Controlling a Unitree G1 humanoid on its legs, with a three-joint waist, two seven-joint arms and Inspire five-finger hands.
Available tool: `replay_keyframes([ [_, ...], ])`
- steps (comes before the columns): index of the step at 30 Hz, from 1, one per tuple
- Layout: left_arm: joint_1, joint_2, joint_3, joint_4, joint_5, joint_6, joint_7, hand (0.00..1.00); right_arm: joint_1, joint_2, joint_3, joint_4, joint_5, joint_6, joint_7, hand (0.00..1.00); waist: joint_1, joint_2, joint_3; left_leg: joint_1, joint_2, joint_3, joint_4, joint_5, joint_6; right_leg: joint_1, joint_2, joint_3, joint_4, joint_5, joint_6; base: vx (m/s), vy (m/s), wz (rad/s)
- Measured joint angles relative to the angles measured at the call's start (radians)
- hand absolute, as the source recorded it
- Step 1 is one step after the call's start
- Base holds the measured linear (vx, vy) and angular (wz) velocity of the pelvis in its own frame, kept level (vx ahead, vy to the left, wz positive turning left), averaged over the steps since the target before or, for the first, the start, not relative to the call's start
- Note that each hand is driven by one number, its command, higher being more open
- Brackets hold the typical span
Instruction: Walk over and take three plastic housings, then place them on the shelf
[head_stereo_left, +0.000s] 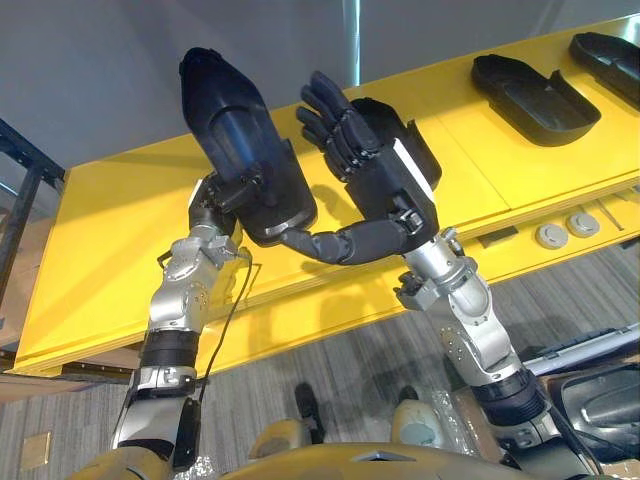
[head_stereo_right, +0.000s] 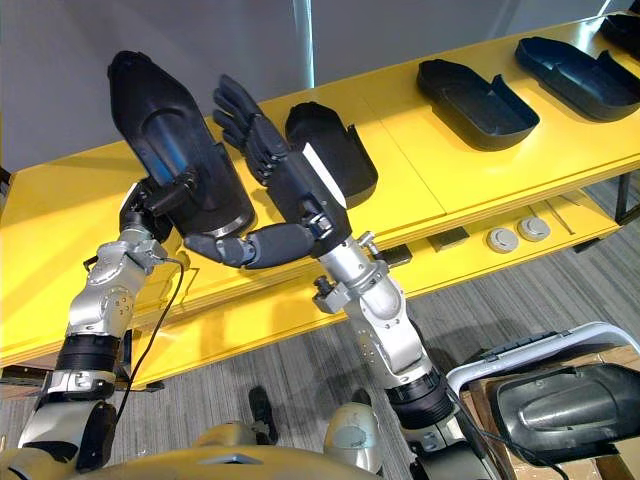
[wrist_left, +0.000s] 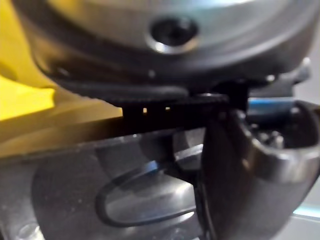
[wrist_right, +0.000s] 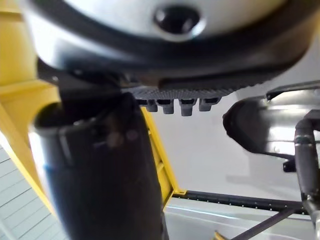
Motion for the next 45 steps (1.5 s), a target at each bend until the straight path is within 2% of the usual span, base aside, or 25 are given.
replay_keyframes([
  [1, -0.017, 0.010, 0.000, 0.013, 0.001, 0.010, -0.012, 1.00, -0.003, 0.000, 0.003, -0.018, 0.000, 0.001, -0.005, 1.00, 0.001, 0.001, 0.001, -0.004, 0.001, 0.000, 0.000, 0.002, 0.000, -0.005, 0.000, -0.001, 0.004, -0.001, 0.000, 0.01, -0.010, 0.07],
  [9, -0.054, 0.036, -0.017, 0.134, 0.117, 0.052, -0.051, 1.00, 0.001, 0.003, 0.006, -0.035, 0.000, 0.021, -0.035, 1.00, -0.003, 0.007, 0.003, -0.003, 0.002, 0.009, 0.002, 0.011, 0.008, -0.012, 0.000, 0.006, 0.016, -0.004, -0.001, 0.00, 0.002, -0.02],
  [16, -0.061, 0.047, -0.020, 0.143, 0.153, 0.059, -0.059, 1.00, 0.002, 0.004, 0.011, -0.035, 0.000, 0.029, -0.029, 1.00, -0.004, 0.011, 0.005, 0.000, 0.003, 0.022, 0.003, 0.008, 0.004, -0.020, 0.000, 0.017, 0.022, -0.004, -0.001, -0.01, 0.007, -0.04],
  [23, -0.071, 0.047, -0.022, 0.159, 0.162, 0.057, -0.008, 1.00, 0.009, 0.005, 0.014, -0.035, 0.000, 0.036, -0.016, 1.00, -0.008, 0.017, 0.008, 0.000, 0.004, 0.035, 0.003, 0.007, 0.004, -0.029, 0.002, 0.026, 0.032, -0.004, -0.001, -0.01, 0.001, -0.03],
  [26, -0.082, 0.047, -0.022, 0.173, 0.192, 0.047, 0.057, 1.00, 0.025, 0.005, 0.014, -0.035, -0.001, 0.036, -0.022, 1.00, -0.013, 0.017, 0.008, 0.000, 0.004, 0.035, 0.002, 0.008, 0.005, -0.029, 0.002, 0.026, 0.031, -0.002, 0.001, 0.00, 0.000, 0.00],
  [31, -0.090, 0.044, -0.043, 0.194, 0.186, -0.018, 0.199, 1.00, 0.064, 0.008, 0.010, -0.034, -0.091, 0.033, -0.095, 1.00, -0.027, 0.017, 0.008, -0.001, 0.004, 0.028, -0.002, 0.017, 0.015, -0.022, 0.007, 0.024, 0.013, 0.010, 0.006, 0.00, 0.000, 0.00],
  [35, -0.089, 0.027, -0.043, 0.158, 0.179, -0.054, 0.265, 1.00, 0.084, 0.007, -0.020, -0.019, -0.113, 0.017, -0.095, 1.00, -0.032, 0.016, 0.008, 0.005, 0.006, 0.015, -0.002, 0.019, 0.017, 0.012, 0.020, 0.014, -0.034, 0.036, 0.006, 0.03, 0.005, 0.04],
  [36, -0.084, 0.026, -0.042, 0.113, 0.179, -0.056, 0.289, 1.00, 0.084, 0.005, -0.042, -0.001, -0.108, 0.015, -0.073, 1.00, -0.032, 0.014, 0.008, 0.010, 0.006, 0.010, -0.002, 0.020, 0.017, 0.027, 0.021, 0.008, -0.049, 0.042, 0.007, 0.01, 0.032, 0.11],
  [40, 0.002, 0.026, -0.019, -0.124, 0.187, -0.151, 0.329, 1.00, 0.086, -0.024, -0.095, 0.063, -0.060, 0.020, 0.058, 1.00, -0.027, 0.004, 0.008, 0.038, 0.005, -0.009, -0.003, 0.015, 0.017, 0.089, 0.026, -0.013, -0.094, 0.053, 0.008, 0.01, 0.026, 0.13],
  [44, 0.158, 0.024, 0.042, -0.475, 0.152, -0.263, 0.275, 1.00, 0.093, -0.085, -0.125, 0.068, -0.037, 0.062, 0.204, 1.00, 0.002, -0.014, 0.001, 0.039, 0.010, -0.031, -0.003, 0.015, 0.016, 0.127, 0.041, -0.041, -0.151, 0.072, 0.004, 0.00, 0.011, 0.12],
  [45, 0.180, 0.023, 0.042, -0.506, 0.152, -0.273, 0.264, 1.00, 0.096, -0.094, -0.127, 0.069, -0.037, 0.064, 0.216, 1.00, 0.002, -0.016, 0.001, 0.039, 0.009, -0.038, -0.003, 0.015, 0.016, 0.132, 0.040, -0.049, -0.156, 0.073, 0.005, -0.01, 0.011, 0.27],
])
